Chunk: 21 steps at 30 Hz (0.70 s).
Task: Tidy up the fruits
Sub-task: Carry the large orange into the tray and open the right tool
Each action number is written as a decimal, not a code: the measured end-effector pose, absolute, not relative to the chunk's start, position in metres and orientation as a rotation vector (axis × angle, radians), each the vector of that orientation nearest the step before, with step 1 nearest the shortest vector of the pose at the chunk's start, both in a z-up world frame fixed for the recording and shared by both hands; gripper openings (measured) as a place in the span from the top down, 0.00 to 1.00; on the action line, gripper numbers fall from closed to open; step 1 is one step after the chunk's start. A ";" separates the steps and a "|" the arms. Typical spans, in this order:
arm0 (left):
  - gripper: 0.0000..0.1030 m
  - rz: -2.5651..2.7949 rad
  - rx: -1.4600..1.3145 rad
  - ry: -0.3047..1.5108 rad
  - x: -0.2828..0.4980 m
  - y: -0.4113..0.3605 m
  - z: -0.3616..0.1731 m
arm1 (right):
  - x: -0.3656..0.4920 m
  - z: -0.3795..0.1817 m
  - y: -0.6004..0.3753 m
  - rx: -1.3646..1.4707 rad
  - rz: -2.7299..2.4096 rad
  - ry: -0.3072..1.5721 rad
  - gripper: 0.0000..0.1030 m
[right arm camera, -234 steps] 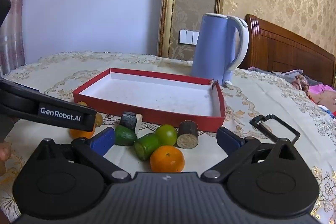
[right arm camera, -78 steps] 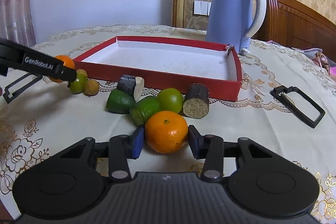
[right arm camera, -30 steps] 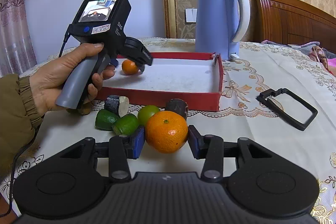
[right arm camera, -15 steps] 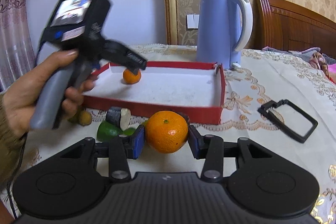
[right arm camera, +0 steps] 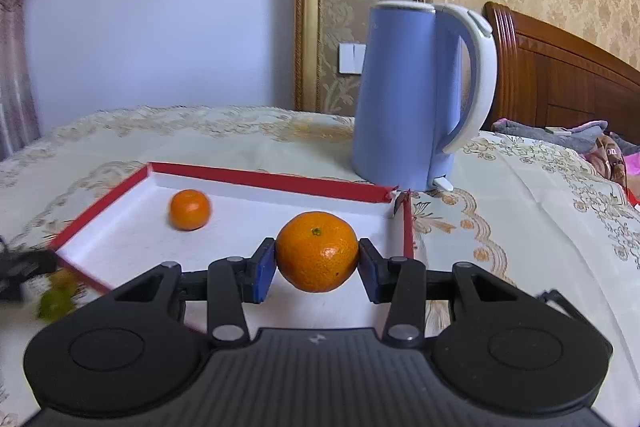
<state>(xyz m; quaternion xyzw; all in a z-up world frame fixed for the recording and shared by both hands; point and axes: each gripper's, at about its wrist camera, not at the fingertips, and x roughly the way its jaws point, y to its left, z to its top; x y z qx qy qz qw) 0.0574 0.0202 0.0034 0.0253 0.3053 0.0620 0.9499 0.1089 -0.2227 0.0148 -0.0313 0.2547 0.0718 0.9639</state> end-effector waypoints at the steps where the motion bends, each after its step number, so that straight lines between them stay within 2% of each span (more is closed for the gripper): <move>1: 0.00 0.122 0.050 0.625 0.054 0.022 0.002 | 0.114 0.014 -0.222 -0.065 0.145 0.517 0.58; 21: 0.00 0.061 0.081 0.662 0.027 0.039 -0.023 | 0.197 -0.004 -0.197 -0.121 0.143 0.646 0.58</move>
